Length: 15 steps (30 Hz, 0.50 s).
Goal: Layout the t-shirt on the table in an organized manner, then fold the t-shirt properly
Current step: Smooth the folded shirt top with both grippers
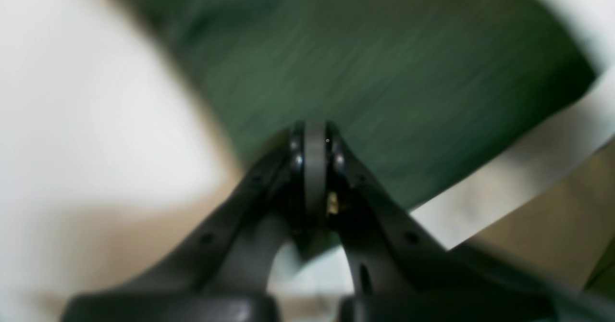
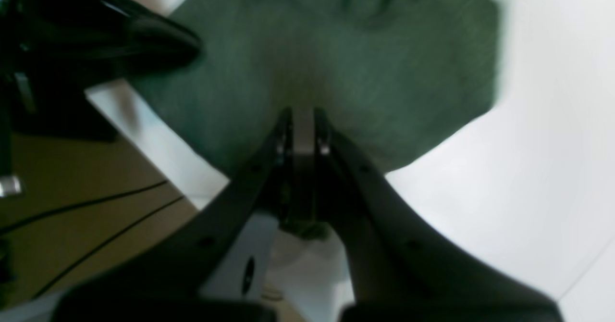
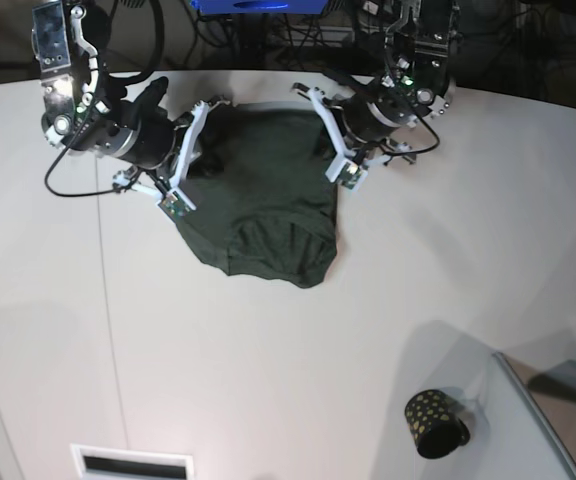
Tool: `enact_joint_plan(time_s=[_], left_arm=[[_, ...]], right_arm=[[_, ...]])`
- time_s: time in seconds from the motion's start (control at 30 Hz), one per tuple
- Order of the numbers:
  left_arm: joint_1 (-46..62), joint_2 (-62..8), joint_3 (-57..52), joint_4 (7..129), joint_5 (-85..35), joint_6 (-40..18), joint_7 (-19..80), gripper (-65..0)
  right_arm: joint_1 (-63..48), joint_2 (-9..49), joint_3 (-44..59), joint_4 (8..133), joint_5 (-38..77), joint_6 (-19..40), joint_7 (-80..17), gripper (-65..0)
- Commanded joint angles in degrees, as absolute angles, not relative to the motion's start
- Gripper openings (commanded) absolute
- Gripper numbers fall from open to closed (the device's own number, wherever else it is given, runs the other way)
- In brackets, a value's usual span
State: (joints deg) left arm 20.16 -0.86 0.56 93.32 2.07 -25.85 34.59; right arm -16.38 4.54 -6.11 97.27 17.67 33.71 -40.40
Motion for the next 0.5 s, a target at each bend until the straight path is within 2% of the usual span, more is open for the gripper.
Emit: enact_joint_plan(time_s=[0.0, 0.2, 0.47], left_arm=[[20.62, -1.71, 0.66, 93.67, 1.63, -25.98, 33.54, -65.0], [20.70, -4.97, 0.40, 89.45, 1.63, -25.98, 33.54, -65.0], [21.67, -5.05, 0.31, 97.98, 1.19, -26.07, 34.07, -65.0]], right_arm=[[-15.43, 4.44, -6.11, 96.04, 19.38, 34.24, -39.25, -65.0], [-15.52, 3.47, -6.11, 85.93, 19.74, 34.33, -33.98, -65.0], [-19.47, 3.56, -5.67, 95.34, 19.91, 34.24, -33.63, -65.0]])
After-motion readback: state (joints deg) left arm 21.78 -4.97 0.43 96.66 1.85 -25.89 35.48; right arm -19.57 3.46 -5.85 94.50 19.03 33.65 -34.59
